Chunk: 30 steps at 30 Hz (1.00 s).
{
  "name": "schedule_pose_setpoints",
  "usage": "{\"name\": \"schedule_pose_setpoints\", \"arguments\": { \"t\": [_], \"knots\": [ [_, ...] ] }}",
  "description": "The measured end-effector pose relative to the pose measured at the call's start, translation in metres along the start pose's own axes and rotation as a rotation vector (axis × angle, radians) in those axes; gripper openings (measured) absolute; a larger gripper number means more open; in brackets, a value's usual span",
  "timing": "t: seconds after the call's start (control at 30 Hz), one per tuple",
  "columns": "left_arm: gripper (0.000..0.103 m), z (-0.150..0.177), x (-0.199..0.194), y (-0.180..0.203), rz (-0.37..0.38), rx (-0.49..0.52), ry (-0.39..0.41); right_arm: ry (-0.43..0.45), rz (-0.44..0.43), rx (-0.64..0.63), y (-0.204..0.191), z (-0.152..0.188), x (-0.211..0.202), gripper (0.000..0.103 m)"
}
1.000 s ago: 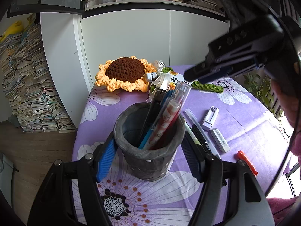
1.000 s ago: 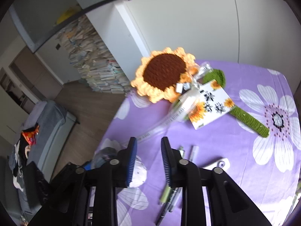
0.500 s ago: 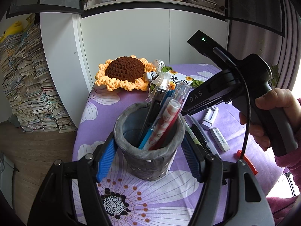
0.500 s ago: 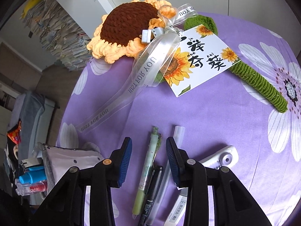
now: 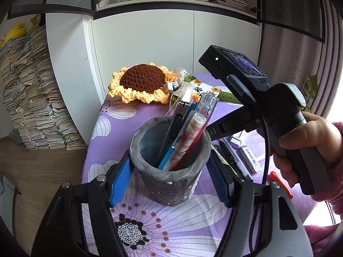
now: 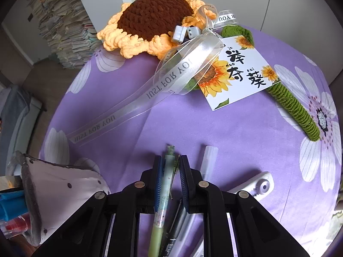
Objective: Organize stationery
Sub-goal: 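Grasp the green highlighter with the right gripper, then lift the green highlighter and drop it into the held cup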
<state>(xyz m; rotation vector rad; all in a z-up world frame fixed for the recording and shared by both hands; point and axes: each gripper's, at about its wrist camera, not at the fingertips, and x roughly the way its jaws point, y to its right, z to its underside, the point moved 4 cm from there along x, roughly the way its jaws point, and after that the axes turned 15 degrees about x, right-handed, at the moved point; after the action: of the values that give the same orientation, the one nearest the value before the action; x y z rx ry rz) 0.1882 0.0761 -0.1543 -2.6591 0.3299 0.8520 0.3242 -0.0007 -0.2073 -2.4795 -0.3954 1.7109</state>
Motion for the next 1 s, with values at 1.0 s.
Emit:
{"name": "schedule_pose_setpoints", "arguments": {
  "t": [1.0],
  "knots": [
    [0.067, 0.003, 0.002, -0.001, 0.004, -0.005, -0.012, 0.479, -0.343, -0.146, -0.059, 0.001, -0.231, 0.014]
  ]
}}
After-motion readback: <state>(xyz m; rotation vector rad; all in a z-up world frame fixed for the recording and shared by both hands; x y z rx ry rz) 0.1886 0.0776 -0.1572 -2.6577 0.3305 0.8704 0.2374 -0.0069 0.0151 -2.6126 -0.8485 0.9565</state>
